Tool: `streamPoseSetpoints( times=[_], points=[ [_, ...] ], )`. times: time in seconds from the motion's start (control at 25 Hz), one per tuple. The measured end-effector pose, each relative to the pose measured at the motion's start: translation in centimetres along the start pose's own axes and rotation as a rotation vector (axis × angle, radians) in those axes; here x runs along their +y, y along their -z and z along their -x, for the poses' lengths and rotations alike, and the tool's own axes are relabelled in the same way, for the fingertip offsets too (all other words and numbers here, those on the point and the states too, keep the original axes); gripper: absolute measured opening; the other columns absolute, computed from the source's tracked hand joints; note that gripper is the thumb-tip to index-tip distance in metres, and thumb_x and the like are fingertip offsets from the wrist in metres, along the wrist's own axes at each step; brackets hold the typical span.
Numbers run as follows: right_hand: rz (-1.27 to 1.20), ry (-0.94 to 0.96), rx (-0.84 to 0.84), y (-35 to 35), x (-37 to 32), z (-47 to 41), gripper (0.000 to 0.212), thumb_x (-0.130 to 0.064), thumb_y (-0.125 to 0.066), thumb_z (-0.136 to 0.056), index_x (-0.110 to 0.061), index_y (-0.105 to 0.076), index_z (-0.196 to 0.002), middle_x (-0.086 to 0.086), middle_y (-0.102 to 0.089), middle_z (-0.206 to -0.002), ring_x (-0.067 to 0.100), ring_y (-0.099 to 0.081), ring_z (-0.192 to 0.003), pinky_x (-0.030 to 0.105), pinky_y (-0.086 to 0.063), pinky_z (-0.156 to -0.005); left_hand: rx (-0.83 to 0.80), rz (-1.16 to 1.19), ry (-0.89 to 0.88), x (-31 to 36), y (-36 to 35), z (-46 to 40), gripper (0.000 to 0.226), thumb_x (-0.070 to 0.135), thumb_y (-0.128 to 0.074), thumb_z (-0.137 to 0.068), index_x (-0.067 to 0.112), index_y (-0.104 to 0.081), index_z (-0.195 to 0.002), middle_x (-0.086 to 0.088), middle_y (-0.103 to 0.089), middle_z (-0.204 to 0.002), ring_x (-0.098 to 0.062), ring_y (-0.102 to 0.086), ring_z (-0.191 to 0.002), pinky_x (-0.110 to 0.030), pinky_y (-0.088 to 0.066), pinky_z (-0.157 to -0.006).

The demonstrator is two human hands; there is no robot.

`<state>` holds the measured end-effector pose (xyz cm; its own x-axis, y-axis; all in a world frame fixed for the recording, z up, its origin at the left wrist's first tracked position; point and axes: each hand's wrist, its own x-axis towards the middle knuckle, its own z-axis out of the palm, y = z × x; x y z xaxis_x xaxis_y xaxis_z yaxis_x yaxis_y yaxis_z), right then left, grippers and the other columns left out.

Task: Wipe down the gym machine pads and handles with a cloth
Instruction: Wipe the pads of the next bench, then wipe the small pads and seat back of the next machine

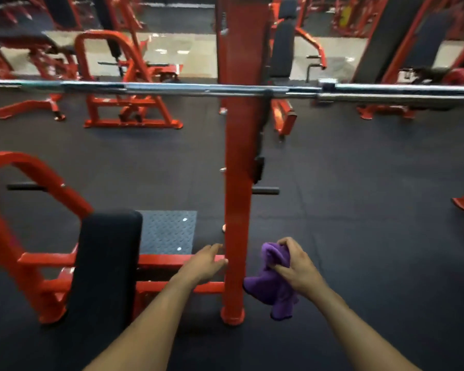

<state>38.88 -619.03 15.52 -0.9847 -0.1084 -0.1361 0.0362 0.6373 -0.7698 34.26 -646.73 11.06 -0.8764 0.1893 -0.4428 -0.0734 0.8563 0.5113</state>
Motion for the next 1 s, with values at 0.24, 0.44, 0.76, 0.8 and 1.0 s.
streamPoseSetpoints(
  times=[0.24, 0.44, 0.76, 0.8, 1.0],
  points=[
    [-0.058, -0.196, 0.177, 12.0, 9.0, 4.5, 0.037, -0.029, -0.085, -0.079, -0.027, -0.062, -0.107, -0.001, -0.052, -0.107, 0.005, -0.057, -0.094, 0.021, -0.043, -0.085, -0.046, -0.028, -0.13, 14.9, -5.0, -4.9, 0.066, 0.052, -0.057, -0.096, 0.024, -0.043, -0.154, -0.007, -0.048, -0.156, -0.025, -0.048, -0.141, -0.036, -0.039, -0.115],
    [-0.097, -0.312, 0.173, 18.7, 13.9, 4.6, 0.041, -0.046, -0.079, -0.082, -0.025, -0.051, -0.102, -0.005, -0.046, -0.109, 0.002, -0.055, -0.095, 0.024, -0.039, -0.082, -0.139, -0.056, -0.188, 22.2, -8.1, -8.6, 0.062, 0.044, -0.06, -0.1, 0.023, -0.042, -0.155, -0.006, -0.047, -0.157, -0.021, -0.048, -0.142, -0.036, -0.038, -0.118],
    [-0.222, -0.431, 0.33, 27.9, 20.5, 0.4, 0.028, -0.053, -0.052, -0.099, -0.026, -0.051, -0.096, -0.005, -0.049, -0.112, 0.006, -0.056, -0.102, 0.028, -0.038, -0.09, -0.229, -0.12, -0.315, 34.1, -10.4, -22.0, 0.057, 0.04, -0.063, -0.1, 0.019, -0.048, -0.151, -0.007, -0.054, -0.15, -0.022, -0.055, -0.135, -0.034, -0.042, -0.112],
    [-0.187, -0.445, 0.369, 29.6, 21.4, 0.0, 0.026, -0.052, -0.049, -0.101, -0.026, -0.051, -0.098, -0.005, -0.049, -0.112, 0.005, -0.055, -0.101, 0.028, -0.037, -0.089, -0.245, -0.124, -0.33, 35.9, -10.6, -23.5, 0.056, 0.041, -0.063, -0.1, 0.02, -0.048, -0.15, -0.007, -0.055, -0.15, -0.021, -0.055, -0.134, -0.035, -0.043, -0.111],
    [0.015, -0.449, 0.562, 37.8, 26.0, -2.4, 0.024, -0.047, -0.038, -0.106, -0.038, -0.055, -0.121, -0.013, -0.051, -0.115, 0.013, -0.055, -0.11, 0.031, -0.042, -0.092, -0.294, -0.21, -0.43, 45.3, -11.7, -30.9, 0.056, 0.047, -0.059, -0.101, 0.023, -0.047, -0.151, -0.002, -0.053, -0.151, -0.021, -0.053, -0.136, -0.038, -0.043, -0.112]
  ],
)
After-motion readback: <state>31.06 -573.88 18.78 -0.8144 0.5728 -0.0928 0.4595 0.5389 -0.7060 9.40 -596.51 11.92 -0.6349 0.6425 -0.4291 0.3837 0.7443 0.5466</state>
